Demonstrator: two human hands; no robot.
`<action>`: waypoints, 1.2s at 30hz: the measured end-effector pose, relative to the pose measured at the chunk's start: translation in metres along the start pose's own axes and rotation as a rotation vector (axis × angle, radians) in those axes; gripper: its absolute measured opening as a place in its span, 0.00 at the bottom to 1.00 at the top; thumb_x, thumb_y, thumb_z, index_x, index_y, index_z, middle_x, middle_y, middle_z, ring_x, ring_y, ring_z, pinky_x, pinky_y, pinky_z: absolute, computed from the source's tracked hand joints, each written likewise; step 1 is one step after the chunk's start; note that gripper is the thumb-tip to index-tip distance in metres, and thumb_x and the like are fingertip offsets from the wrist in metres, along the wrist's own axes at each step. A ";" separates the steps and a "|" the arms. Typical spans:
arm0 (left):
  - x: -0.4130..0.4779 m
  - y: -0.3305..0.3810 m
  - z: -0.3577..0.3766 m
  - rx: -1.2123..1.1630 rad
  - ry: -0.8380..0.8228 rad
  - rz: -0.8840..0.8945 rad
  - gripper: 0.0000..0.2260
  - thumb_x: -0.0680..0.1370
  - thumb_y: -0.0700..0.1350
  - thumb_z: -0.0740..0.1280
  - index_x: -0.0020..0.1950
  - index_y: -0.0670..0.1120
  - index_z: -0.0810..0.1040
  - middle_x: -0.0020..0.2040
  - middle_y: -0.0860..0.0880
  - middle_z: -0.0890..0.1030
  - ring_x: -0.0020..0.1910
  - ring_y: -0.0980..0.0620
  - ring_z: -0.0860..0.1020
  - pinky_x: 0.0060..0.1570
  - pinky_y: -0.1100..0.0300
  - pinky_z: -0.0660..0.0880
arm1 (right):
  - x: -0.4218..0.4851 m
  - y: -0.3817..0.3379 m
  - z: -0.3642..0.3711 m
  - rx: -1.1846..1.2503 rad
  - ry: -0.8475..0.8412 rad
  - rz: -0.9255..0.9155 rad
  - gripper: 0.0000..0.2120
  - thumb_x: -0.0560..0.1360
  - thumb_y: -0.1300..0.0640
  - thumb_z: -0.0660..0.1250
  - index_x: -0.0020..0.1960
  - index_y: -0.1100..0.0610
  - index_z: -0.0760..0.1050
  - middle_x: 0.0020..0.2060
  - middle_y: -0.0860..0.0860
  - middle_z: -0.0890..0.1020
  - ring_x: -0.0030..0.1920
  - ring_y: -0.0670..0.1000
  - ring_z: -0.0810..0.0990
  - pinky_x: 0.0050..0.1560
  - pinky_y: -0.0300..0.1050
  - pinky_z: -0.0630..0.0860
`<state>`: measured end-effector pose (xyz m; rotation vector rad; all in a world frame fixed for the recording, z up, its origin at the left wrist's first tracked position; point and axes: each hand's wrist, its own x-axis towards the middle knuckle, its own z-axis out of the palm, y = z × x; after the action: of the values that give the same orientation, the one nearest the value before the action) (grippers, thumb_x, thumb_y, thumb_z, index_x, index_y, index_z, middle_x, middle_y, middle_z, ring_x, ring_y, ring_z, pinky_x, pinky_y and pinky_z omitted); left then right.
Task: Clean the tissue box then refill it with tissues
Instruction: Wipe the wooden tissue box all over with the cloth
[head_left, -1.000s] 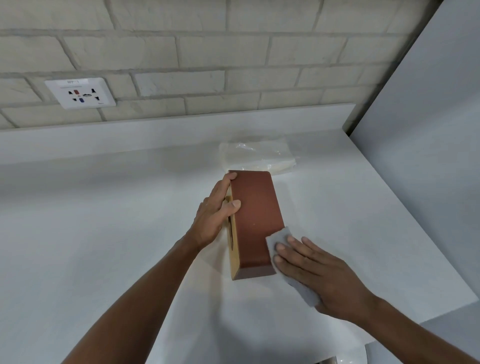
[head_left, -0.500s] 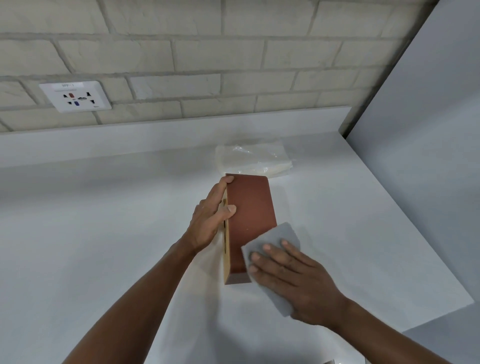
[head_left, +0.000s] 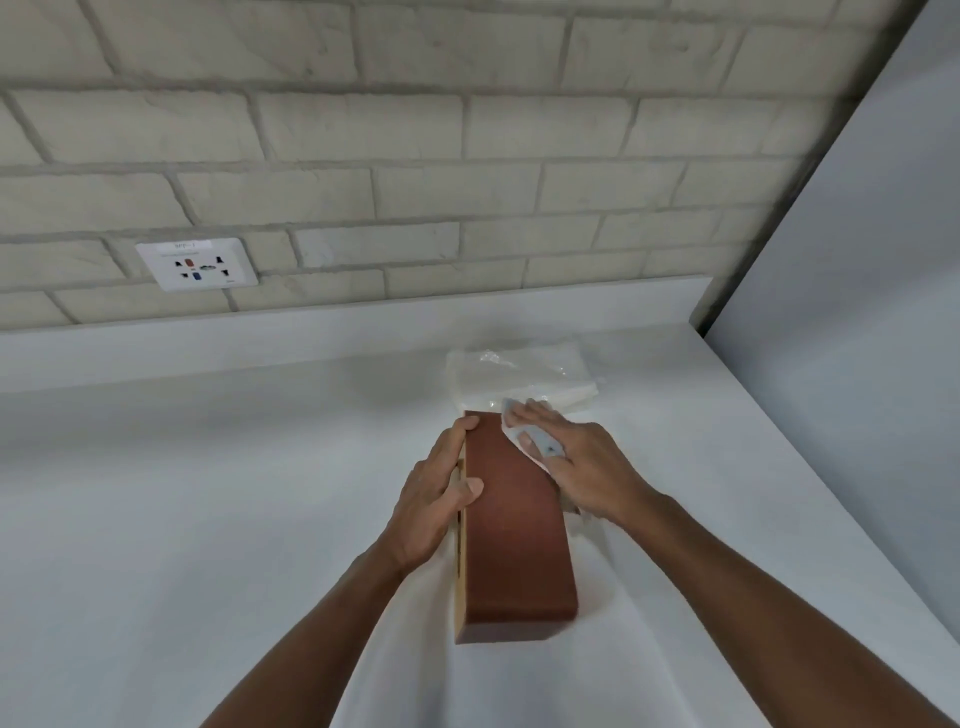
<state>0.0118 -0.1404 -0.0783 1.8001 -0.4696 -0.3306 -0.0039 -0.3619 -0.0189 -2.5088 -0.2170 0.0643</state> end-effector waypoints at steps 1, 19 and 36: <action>0.000 0.000 -0.001 0.005 0.000 -0.003 0.30 0.79 0.58 0.61 0.81 0.66 0.61 0.72 0.56 0.76 0.68 0.49 0.77 0.72 0.35 0.68 | 0.016 -0.003 -0.004 -0.001 -0.021 0.092 0.17 0.83 0.44 0.56 0.66 0.48 0.76 0.65 0.45 0.78 0.68 0.45 0.73 0.65 0.43 0.70; 0.014 0.008 -0.022 -0.037 -0.147 -0.139 0.45 0.73 0.78 0.63 0.84 0.67 0.47 0.84 0.65 0.54 0.82 0.67 0.53 0.82 0.55 0.53 | -0.118 -0.047 0.005 0.634 0.232 0.801 0.16 0.79 0.41 0.59 0.59 0.47 0.77 0.53 0.54 0.84 0.51 0.49 0.80 0.52 0.42 0.70; 0.060 0.066 -0.020 -0.165 0.019 -0.784 0.33 0.78 0.72 0.51 0.70 0.53 0.76 0.63 0.42 0.82 0.58 0.44 0.78 0.63 0.31 0.70 | -0.070 -0.076 -0.045 0.779 0.310 0.420 0.18 0.78 0.38 0.59 0.63 0.41 0.76 0.39 0.48 0.86 0.37 0.49 0.85 0.38 0.39 0.77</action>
<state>0.0645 -0.1676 -0.0082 1.7565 0.2982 -0.8604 -0.0796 -0.3386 0.0616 -1.7155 0.3969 -0.0617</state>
